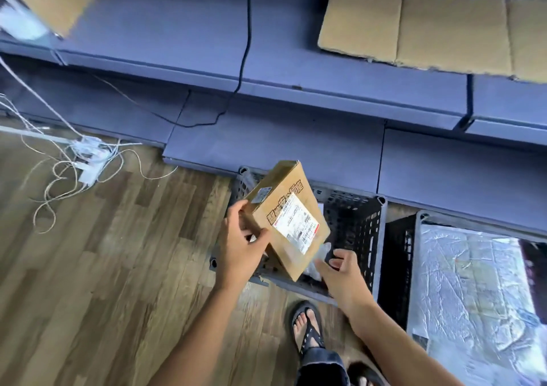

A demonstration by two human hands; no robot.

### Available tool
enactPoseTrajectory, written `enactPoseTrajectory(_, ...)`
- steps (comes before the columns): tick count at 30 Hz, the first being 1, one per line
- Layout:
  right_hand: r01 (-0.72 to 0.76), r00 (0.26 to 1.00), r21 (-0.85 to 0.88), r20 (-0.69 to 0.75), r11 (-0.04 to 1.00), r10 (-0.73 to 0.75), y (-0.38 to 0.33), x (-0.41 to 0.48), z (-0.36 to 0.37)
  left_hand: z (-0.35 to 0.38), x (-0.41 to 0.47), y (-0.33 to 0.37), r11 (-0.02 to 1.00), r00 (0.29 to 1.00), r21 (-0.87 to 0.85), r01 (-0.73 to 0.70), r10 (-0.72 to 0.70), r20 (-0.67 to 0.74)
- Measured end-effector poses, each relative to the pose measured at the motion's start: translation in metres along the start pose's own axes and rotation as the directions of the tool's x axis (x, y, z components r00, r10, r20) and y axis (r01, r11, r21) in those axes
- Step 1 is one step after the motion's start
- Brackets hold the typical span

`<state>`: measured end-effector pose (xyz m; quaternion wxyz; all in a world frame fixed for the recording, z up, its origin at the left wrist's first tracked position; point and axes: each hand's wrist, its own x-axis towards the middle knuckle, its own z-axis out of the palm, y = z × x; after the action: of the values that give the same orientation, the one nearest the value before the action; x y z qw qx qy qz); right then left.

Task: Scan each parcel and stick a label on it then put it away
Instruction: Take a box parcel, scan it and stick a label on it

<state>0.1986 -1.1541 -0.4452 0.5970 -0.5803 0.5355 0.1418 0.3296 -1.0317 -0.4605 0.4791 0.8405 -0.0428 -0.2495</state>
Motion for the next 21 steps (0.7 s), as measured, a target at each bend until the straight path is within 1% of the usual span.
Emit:
enactPoseTrajectory(2, 0.027, 0.997, 0.064, -0.071, 0.998, -0.023, -0.006, -0.011, -0.008, -0.007, -0.018, 0.018, 0.997, 1.0, -0.075, -0.02, 0.02, 0.001)
enactPoseTrajectory(5, 0.108, 0.989, 0.069, -0.107, 0.992, -0.1, -0.007, -0.032, -0.032, -0.025, -0.045, 0.043, 0.988, 0.997, -0.133, -0.074, 0.074, -0.006)
enactPoseTrajectory(6, 0.157, 0.984, 0.084, -0.104, 0.984, -0.148, -0.007, -0.053, -0.047, -0.034, -0.064, 0.059, 0.986, 0.995, -0.138, -0.098, 0.1, 0.01)
enactPoseTrajectory(8, 0.19, 0.98, 0.136, -0.089, 0.972, -0.179, -0.008, -0.06, -0.063, -0.043, -0.072, 0.069, 0.985, 0.992, -0.143, -0.091, 0.102, 0.068)
enactPoseTrajectory(10, 0.26, 0.965, 0.253, -0.078, 0.932, -0.248, -0.025, -0.097, -0.089, -0.059, -0.098, 0.106, 0.977, 0.986, -0.188, -0.097, 0.119, 0.114)
enactPoseTrajectory(12, 0.324, 0.941, 0.311, -0.009, 0.894, -0.338, -0.049, -0.137, -0.112, -0.08, -0.12, 0.151, 0.964, 0.98, -0.243, -0.11, 0.146, 0.138)
enactPoseTrajectory(13, 0.353, 0.922, 0.295, 0.049, 0.888, -0.383, -0.06, -0.153, -0.122, -0.091, -0.128, 0.171, 0.955, 0.973, -0.262, -0.141, 0.183, 0.143)
enactPoseTrajectory(16, 0.453, 0.836, 0.241, 0.221, 0.858, -0.503, -0.095, -0.212, -0.147, -0.129, -0.152, 0.236, 0.911, 0.93, -0.3, -0.283, 0.338, 0.148)
enactPoseTrajectory(19, 0.533, 0.75, 0.268, 0.288, 0.802, -0.595, -0.122, -0.256, -0.16, -0.165, -0.167, 0.286, 0.838, 0.884, -0.376, -0.396, 0.458, 0.092)
enactPoseTrajectory(21, 0.56, 0.71, 0.338, 0.276, 0.757, -0.648, -0.141, -0.28, -0.16, -0.191, -0.173, 0.314, 0.79, 0.862, -0.433, -0.435, 0.504, 0.053)
